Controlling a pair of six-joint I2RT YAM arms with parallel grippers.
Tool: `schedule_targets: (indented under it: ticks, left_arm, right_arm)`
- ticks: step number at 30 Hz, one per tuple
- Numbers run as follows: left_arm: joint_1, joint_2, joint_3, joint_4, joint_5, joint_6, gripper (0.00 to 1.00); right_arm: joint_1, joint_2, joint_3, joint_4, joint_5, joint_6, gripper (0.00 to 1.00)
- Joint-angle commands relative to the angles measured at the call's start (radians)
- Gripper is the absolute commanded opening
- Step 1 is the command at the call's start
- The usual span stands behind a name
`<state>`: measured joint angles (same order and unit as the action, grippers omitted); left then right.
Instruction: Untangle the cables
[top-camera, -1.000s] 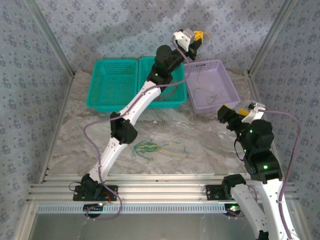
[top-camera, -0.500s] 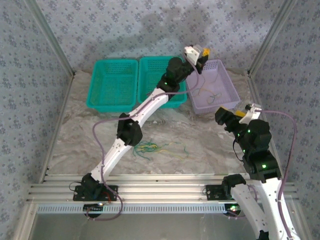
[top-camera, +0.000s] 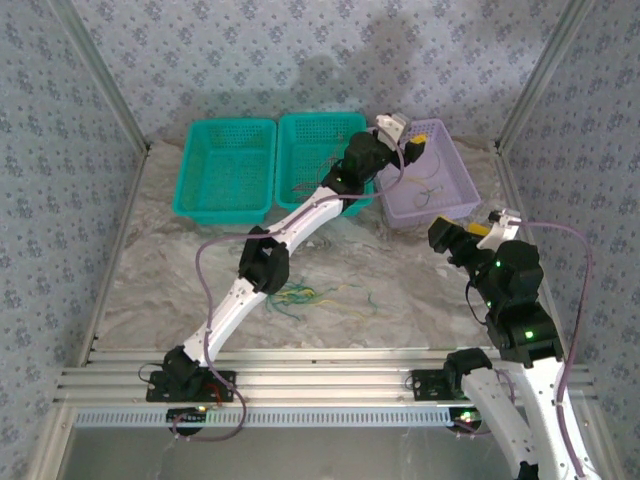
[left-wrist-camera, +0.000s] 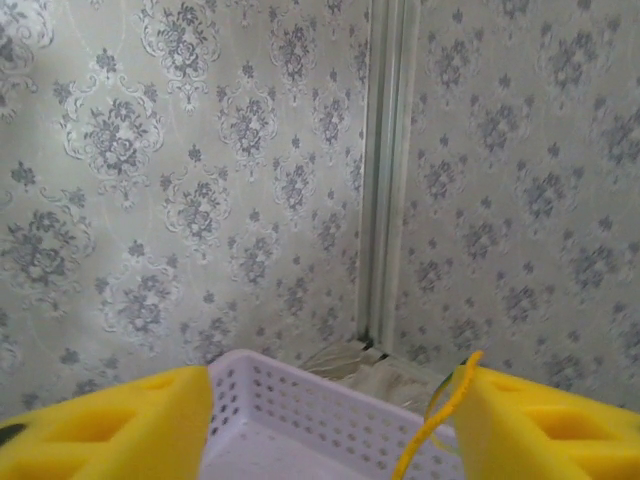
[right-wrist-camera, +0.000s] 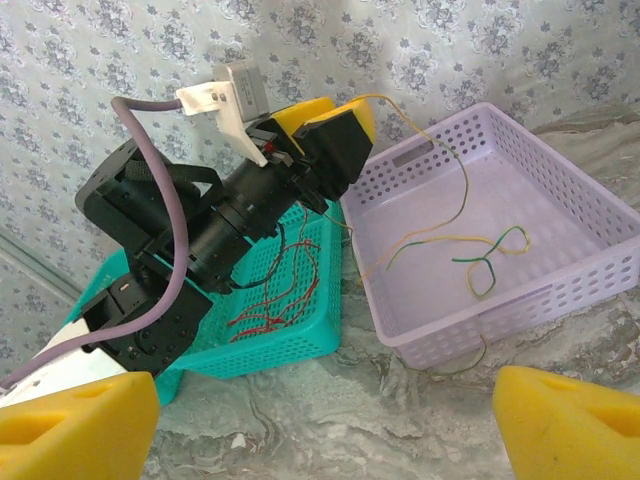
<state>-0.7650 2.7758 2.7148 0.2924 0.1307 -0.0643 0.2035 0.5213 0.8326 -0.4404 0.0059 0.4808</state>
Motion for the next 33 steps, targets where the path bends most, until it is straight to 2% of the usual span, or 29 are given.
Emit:
schedule_targets:
  ticks: [1,7,11,18,22,24,29,33]
  left_arm:
    - [-0.004,-0.004,0.034,-0.008,0.025,-0.033,0.77]
    - [-0.025,-0.040,0.059,-0.083,0.078,-0.010,0.99]
    - [-0.038,-0.060,0.057,-0.148,0.099,0.001,1.00]
    - [-0.031,-0.157,0.103,-0.223,0.105,-0.106,1.00]
    - [0.002,-0.278,0.112,-0.325,0.066,-0.190,1.00]
    - [0.017,-0.341,0.114,-0.395,0.044,-0.210,1.00]
    - [0.026,-0.483,0.115,-0.633,-0.004,-0.153,1.00]
    - [0.030,-0.565,0.110,-0.828,-0.062,-0.115,1.00]
  right_arm:
    - [0.008,-0.011,0.007,-0.013,-0.013,-0.002,0.89]
    - [0.008,-0.003,0.026,-0.026,-0.006,0.010,0.89]
    - [0.009,-0.001,0.035,-0.038,-0.004,0.019,0.89]
    - [0.008,0.067,0.031,-0.109,0.023,0.025,0.90]
    - [0.009,0.131,-0.025,-0.071,-0.024,0.047,0.90]
    - [0.011,0.170,-0.056,-0.026,-0.073,0.058,0.90]
    - [0.040,0.327,-0.090,0.013,-0.080,0.038,0.90]
    - [0.123,0.478,-0.075,0.073,-0.041,-0.001,0.89]
